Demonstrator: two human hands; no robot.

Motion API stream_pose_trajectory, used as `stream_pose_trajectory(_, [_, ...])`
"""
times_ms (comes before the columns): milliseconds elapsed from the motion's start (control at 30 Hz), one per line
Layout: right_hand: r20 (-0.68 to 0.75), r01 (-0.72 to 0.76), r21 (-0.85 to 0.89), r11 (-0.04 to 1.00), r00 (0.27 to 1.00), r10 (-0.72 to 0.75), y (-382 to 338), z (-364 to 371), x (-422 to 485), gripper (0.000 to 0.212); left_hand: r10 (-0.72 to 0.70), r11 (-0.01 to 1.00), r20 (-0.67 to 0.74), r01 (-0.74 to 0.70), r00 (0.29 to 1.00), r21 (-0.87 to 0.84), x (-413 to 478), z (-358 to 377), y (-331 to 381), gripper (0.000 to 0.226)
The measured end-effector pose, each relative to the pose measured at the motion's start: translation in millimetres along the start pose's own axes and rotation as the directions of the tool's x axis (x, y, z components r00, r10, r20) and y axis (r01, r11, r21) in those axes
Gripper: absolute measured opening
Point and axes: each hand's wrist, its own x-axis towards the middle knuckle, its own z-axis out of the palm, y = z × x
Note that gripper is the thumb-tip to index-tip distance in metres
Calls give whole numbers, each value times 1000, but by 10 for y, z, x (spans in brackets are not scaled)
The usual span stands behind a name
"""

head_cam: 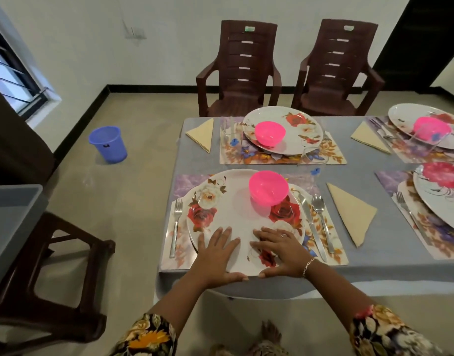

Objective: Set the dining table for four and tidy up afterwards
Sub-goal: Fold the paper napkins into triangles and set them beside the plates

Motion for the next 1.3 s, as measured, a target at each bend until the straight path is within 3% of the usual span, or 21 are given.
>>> stream_pose_trajectory(233, [-4, 5, 8, 1000, 1000, -5, 44, -28, 69, 110, -6, 1000, 2, 6, 1000, -1, 44, -41, -16, 122])
stream_pose_trajectory(367, [-4, 17, 7, 1000, 1000, -17, 57, -57, 92, 110, -11, 1000, 19, 11, 1000, -3, 47, -75, -38, 100])
stream_pose_trajectory(500, [4, 15, -6, 1000, 1000, -15, 46, -69, 94, 109, 11, 1000, 32, -12, 999, 24, -42, -199, -60, 94])
stream_pose_trajectory(600, [-130, -10, 22, 1000, 991, 13, -81, -95, 167, 87, 50, 998, -30, -49, 998, 31, -180, -305, -187, 95])
stream_pose_trajectory(733, [-390, 9, 46, 999, 921, 10, -370, -111, 420, 57, 1, 1000, -151, 0, 988, 4, -327, -510, -448, 105])
stream_pose_trajectory(833, [-458, 18, 68, 997, 889, 15, -653, -103, 714, 41, -92, 995, -217, 80, 972, -61, -371, -626, -730, 101])
stream_pose_trajectory(967, [-516, 52, 120, 991, 857, 17, -1006, -69, 1200, 36, -148, 988, -216, 136, 965, -71, -414, -582, -1286, 70])
stream_pose_trajectory(1167, [-537, -131, 165, 978, 820, 200, -1646, 69, 1974, 39, -91, 995, -269, 74, 959, -71, -515, -640, -2520, 69])
stream_pose_trajectory(1300, [-528, -122, 109, 986, 834, 162, -2046, -17, 2486, 37, -86, 996, -301, 73, 950, -54, -631, -750, -3201, 69])
